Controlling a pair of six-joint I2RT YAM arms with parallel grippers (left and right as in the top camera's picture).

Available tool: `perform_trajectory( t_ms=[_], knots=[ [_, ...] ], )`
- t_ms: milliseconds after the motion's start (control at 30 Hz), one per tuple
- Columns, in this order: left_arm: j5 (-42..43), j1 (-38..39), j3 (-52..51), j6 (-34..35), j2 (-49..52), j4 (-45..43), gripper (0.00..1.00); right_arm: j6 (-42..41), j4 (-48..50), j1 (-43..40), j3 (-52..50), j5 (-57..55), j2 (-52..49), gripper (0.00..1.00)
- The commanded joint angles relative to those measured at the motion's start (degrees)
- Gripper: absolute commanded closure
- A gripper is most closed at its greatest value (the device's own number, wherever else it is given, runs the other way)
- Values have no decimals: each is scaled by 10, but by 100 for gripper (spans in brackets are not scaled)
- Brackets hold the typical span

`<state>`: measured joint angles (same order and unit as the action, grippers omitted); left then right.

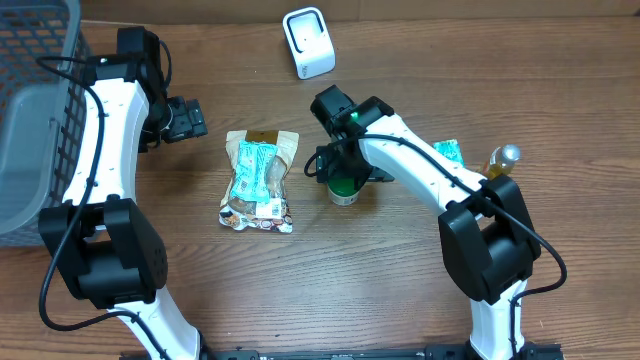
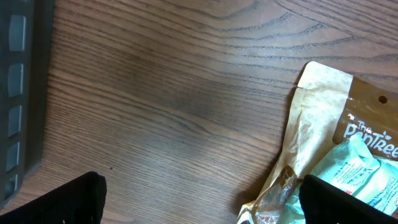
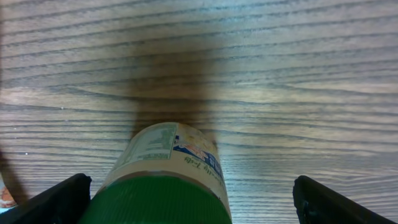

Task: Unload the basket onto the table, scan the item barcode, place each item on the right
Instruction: 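Lower the right gripper and close it around the green-lid jar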

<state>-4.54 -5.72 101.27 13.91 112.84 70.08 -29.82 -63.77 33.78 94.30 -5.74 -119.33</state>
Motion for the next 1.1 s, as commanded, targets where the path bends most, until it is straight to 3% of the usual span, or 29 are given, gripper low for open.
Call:
perform_trajectory(
  t_ms=[0, 100, 267, 700, 867, 1067],
  knots=[
    [-3, 2, 9, -7, -6, -1, 1, 0, 3, 0, -10, 7, 0, 0],
    [-3, 2, 9, -7, -6, -1, 0, 1, 3, 4, -10, 4, 0, 0],
    [-3, 2, 9, -7, -6, -1, 1, -2, 2, 4, -10, -12, 0, 11],
    [-3, 2, 9, -7, -6, -1, 0, -64, -41, -37, -10, -51, 0, 16],
    [-3, 2, 9, -7, -6, -1, 0, 9, -31, -45, -10, -45, 0, 9],
    [-3, 2, 9, -7, -6, -1, 0, 120, -23, -45, -10, -45, 0, 9]
  ],
)
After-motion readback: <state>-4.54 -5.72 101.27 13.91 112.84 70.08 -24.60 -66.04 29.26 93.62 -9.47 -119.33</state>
